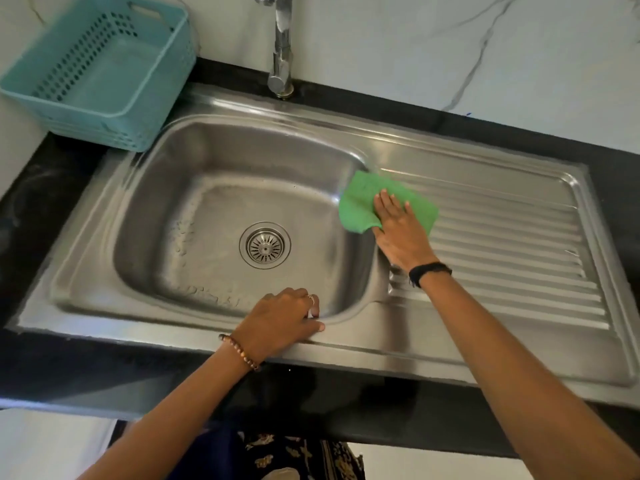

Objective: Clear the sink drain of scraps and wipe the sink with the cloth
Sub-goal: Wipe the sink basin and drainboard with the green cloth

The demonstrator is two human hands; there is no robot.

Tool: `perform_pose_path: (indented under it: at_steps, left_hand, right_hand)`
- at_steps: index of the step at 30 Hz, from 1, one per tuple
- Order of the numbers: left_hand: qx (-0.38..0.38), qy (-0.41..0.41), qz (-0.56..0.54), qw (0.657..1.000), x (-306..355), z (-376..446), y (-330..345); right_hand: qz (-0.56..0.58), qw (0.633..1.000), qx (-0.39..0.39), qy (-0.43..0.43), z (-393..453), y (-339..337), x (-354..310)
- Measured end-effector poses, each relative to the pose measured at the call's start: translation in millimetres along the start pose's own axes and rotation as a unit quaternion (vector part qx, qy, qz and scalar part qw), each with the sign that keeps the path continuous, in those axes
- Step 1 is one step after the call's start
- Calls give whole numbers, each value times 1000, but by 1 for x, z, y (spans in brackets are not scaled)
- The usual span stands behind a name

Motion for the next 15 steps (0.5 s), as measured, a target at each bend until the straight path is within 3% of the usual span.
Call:
perform_pose_path:
  at_steps: [6,15]
  left_hand:
    - [-22,24,48,998,0,5,-3]
    - [50,23,38,998,-8,-6,-6]
  right_hand:
    - [27,999,-8,22,-95,0,-24]
    - [123,990,-12,69,-166,-5,-59]
Point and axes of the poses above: each hand's wrist, its own z-axis towards the middle knuckle, its own y-axis out of the palm, x = y × z, the point moved 4 cm from there along z, towards the middle knuckle, and after that the axes turned 13 degrees about x, right-handed, at the moved point
